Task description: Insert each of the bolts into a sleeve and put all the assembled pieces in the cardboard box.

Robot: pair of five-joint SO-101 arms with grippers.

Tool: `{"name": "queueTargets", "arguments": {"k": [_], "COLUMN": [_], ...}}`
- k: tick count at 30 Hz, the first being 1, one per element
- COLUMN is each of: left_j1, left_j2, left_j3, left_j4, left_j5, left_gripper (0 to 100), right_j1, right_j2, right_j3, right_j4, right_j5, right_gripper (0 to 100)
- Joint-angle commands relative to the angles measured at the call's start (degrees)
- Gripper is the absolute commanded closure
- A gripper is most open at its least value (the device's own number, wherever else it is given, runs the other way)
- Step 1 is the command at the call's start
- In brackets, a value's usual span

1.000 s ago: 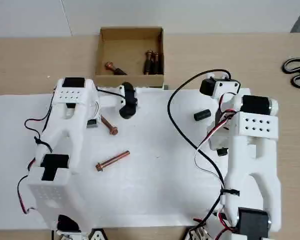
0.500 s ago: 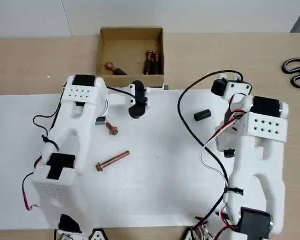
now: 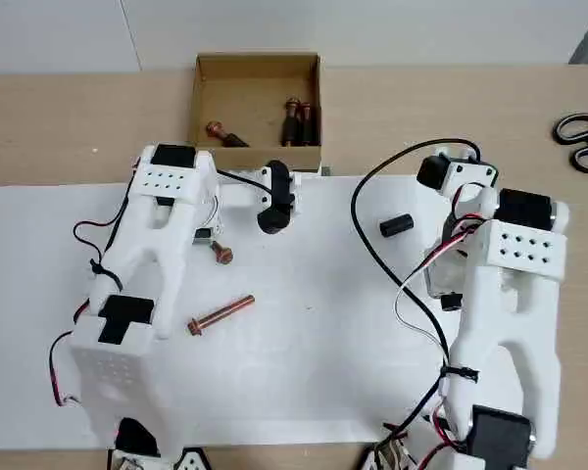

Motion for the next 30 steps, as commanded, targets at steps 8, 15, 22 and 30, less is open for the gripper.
{"name": "queueTargets", "arguments": {"k": [8, 15, 22, 30], "left_j1": [1.0, 1.0, 1.0, 1.0], "left_j2": [-0.2, 0.4, 0.4, 2.9], "left_j3": [-13.2, -13.4, -9.2, -5.6], "left_j4": [16.5, 18.3, 16.9, 11.1], "left_j5": [-13.2, -13.2, -13.5, -13.9], "left_gripper": [93, 93, 92, 92], "right_j1": [0.4, 0.6, 0.6, 0.6], "right_j2": [-2.4, -2.4, -2.4, -2.4], "right_j3": [-0.6, -0.6, -0.6, -0.6], "right_j4": [0.0, 0.0, 0.0, 0.2], "right_j5": [1.7, 2.1, 2.0, 2.0], "right_gripper": [99.4, 99.4, 99.4, 99.4]}}
